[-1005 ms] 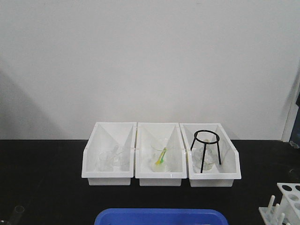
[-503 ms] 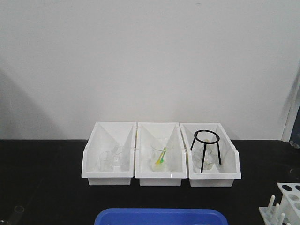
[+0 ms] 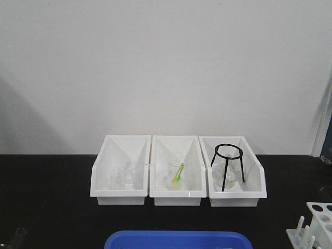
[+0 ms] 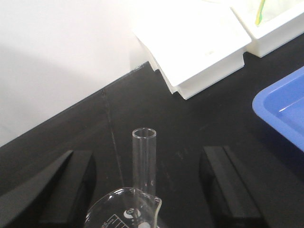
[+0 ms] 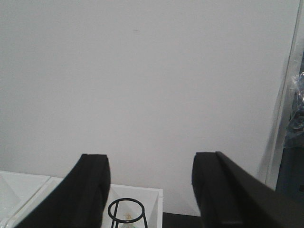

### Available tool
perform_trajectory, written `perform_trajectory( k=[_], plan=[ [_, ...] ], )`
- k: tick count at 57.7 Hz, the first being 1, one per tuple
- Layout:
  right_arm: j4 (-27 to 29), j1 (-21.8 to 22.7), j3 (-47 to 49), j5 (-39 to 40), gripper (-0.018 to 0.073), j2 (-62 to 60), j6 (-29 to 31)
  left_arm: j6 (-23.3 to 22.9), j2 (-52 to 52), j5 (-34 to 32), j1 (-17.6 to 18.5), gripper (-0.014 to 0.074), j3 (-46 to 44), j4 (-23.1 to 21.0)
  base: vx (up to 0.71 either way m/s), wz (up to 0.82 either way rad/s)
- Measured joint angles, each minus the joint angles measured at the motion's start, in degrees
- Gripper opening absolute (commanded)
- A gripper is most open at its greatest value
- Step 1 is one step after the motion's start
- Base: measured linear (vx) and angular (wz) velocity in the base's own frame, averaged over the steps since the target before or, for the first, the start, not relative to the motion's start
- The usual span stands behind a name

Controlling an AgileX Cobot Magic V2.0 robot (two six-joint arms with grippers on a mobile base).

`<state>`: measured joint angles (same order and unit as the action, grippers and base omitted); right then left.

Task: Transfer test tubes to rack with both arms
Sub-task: 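Close the left gripper on the test tube and lift it out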

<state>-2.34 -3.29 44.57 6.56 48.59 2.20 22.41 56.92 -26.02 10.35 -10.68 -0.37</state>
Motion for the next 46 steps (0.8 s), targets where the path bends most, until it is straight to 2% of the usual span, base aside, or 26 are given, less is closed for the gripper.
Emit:
perform_trajectory(
  k=[4,16,34,46],
  plan=[
    [0.0,0.0,0.0,-0.12,0.0439,0.0,0.0,0.0,3.37,-2.68,0.0,0.0544,0.0,-0.89,0.0,0.0],
    [0.0,0.0,0.0,-1.23,0.0439,0.0,0.0,1.88,11.73,-5.93,0.0,0.0524,-3.58,-8.49,0.0,0.0],
    [0.0,0.0,0.0,-4.16,0.0439,0.0,0.17,3.05,20.73,-6.25,0.0,0.0508,-8.69,-9.28,0.0,0.0],
    [0.0,0.0,0.0,-4.27,0.0439,0.0,0.24,3.12,26.24,-11.03,0.0,0.0481,-8.89,-9.23,0.0,0.0]
  ],
)
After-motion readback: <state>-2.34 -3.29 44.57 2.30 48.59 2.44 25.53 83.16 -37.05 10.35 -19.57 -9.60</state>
